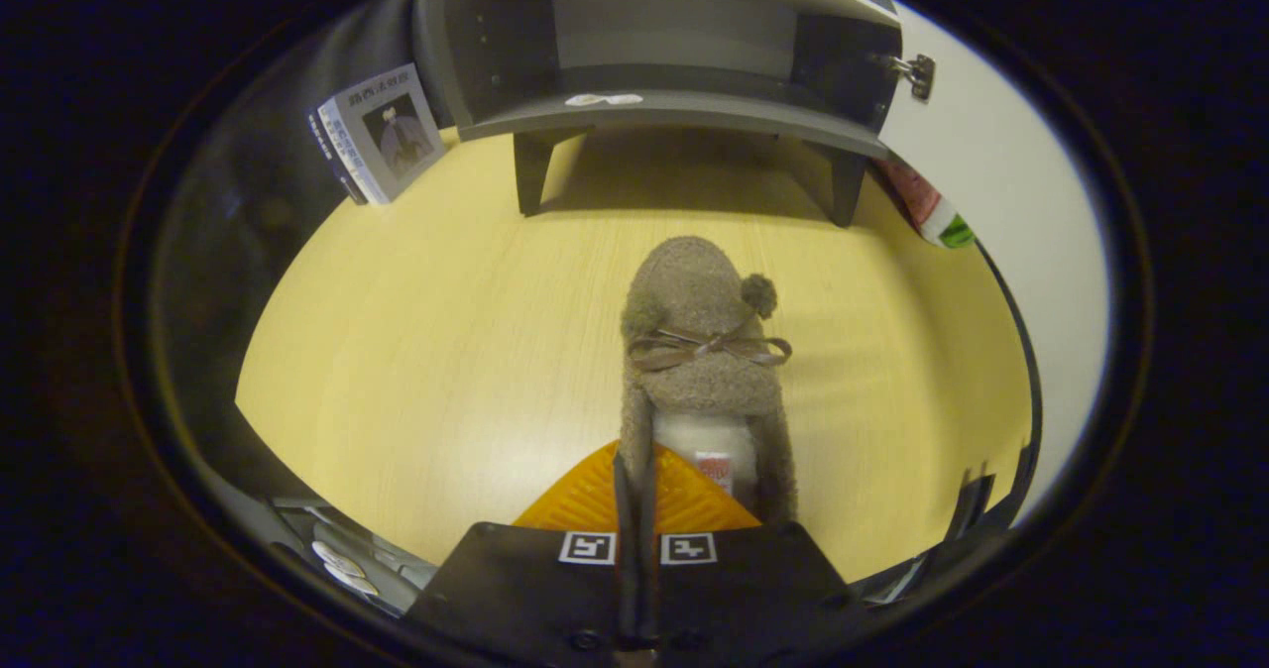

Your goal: Open the shoe cabinet door, grab the shoes and put them into the shoe cabinet, then close the shoe cabinet door.

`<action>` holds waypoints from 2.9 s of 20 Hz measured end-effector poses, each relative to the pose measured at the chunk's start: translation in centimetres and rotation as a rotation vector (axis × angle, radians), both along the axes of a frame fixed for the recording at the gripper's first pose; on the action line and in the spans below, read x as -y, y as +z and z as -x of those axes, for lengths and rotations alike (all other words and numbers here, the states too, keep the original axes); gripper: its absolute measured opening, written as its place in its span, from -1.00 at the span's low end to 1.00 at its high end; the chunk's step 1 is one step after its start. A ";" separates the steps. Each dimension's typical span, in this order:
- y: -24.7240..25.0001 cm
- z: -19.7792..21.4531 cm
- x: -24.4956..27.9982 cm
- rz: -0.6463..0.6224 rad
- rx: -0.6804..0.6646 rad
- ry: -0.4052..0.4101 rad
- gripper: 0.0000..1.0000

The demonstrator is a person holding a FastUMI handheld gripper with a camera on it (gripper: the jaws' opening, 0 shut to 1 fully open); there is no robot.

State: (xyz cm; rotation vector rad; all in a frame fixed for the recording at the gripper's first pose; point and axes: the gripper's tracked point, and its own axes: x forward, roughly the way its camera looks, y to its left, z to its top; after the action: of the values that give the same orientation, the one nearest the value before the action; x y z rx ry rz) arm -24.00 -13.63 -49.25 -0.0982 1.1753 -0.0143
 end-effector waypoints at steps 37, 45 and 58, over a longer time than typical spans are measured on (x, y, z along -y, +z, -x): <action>33.6 -34.0 3.0 0.138 0.753 -0.085 -0.95; 31.4 -41.4 5.6 0.132 0.718 -0.053 -0.95; 29.5 -44.9 5.4 0.106 0.707 -0.030 -0.94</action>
State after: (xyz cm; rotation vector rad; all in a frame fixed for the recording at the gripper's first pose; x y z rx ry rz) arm 20.94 -18.99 -19.80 -0.1542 0.4689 -0.1279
